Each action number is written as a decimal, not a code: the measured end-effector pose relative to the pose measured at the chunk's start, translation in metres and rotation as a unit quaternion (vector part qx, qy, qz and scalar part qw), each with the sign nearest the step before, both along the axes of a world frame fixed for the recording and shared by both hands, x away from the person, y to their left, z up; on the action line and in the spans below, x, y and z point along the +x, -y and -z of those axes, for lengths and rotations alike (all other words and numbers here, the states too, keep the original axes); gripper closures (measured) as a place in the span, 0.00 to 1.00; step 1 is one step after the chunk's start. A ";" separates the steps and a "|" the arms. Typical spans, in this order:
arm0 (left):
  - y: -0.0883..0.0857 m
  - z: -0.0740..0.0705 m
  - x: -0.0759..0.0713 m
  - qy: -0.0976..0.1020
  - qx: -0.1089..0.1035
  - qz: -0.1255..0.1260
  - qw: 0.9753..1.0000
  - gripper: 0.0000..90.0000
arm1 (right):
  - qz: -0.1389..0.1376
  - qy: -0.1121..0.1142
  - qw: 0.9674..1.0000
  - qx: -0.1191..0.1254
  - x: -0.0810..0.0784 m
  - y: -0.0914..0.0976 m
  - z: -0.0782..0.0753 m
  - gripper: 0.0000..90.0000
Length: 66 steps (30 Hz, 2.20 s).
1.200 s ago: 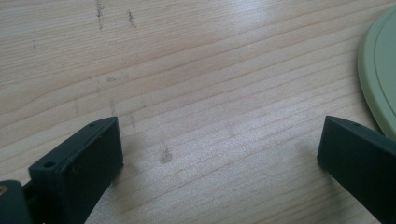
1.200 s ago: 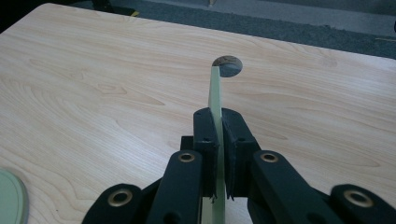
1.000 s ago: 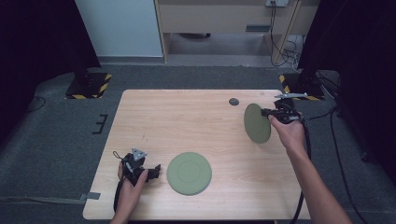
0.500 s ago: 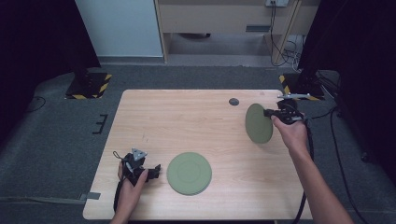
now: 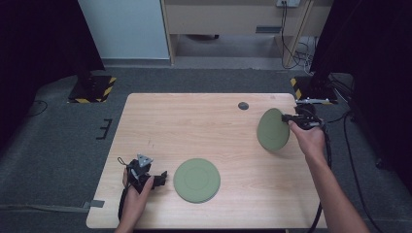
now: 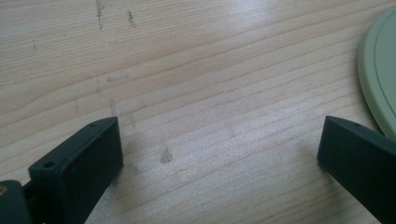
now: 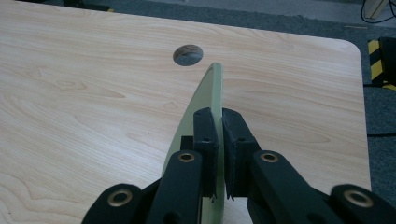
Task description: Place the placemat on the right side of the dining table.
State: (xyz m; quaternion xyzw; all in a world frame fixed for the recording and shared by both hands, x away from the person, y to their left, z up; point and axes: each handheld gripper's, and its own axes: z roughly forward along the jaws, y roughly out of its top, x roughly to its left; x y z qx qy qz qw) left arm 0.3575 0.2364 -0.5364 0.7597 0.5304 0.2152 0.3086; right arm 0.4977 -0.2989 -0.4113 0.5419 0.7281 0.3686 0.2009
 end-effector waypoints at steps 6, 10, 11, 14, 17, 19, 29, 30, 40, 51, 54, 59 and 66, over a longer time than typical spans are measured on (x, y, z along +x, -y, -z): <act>0.000 0.000 0.000 0.000 0.000 0.000 1.000 0.00 | 0.007 -0.001 1.000 0.000 0.001 0.007 0.005 0.95; 0.000 0.000 0.000 0.000 0.000 0.000 1.000 0.00 | 0.012 -0.001 1.000 0.001 0.002 0.011 0.009 0.95; 0.000 0.000 0.000 0.000 0.000 0.000 1.000 0.00 | 0.015 -0.002 1.000 0.000 0.003 0.013 0.011 0.95; 0.000 0.000 0.000 0.000 0.000 -0.001 1.000 0.00 | 0.021 -0.004 1.000 0.001 0.006 0.017 0.015 0.95; 0.000 0.000 0.000 0.000 0.000 -0.001 1.000 0.00 | 0.025 -0.004 1.000 -0.002 0.008 0.019 0.018 0.95; 0.000 0.000 0.001 0.000 0.000 -0.002 1.000 0.00 | 0.029 -0.005 1.000 -0.005 0.010 0.021 0.021 0.95; 0.000 0.000 0.001 0.000 0.000 -0.002 1.000 0.00 | 0.040 -0.011 0.999 -0.010 0.016 0.031 0.036 0.95; 0.000 0.000 0.001 0.000 0.000 -0.002 1.000 0.00 | 0.041 -0.012 0.999 -0.009 0.017 0.032 0.037 0.95; 0.000 0.000 0.001 0.000 0.000 -0.002 1.000 0.00 | 0.052 -0.027 0.998 0.002 0.023 0.048 0.060 0.95; 0.000 0.000 0.001 0.000 0.000 -0.002 1.000 0.00 | 0.061 -0.036 0.997 0.013 0.027 0.060 0.079 0.93; 0.000 0.000 0.001 0.000 0.000 -0.002 1.000 0.00 | 0.061 -0.037 0.997 0.013 0.027 0.061 0.081 0.93; 0.000 0.000 0.001 0.000 0.000 -0.002 1.000 0.00 | 0.065 -0.040 0.997 0.017 0.028 0.064 0.086 0.92; 0.000 0.000 0.001 0.000 0.000 -0.002 1.000 0.00 | 0.072 -0.045 0.996 0.025 0.028 0.067 0.093 0.91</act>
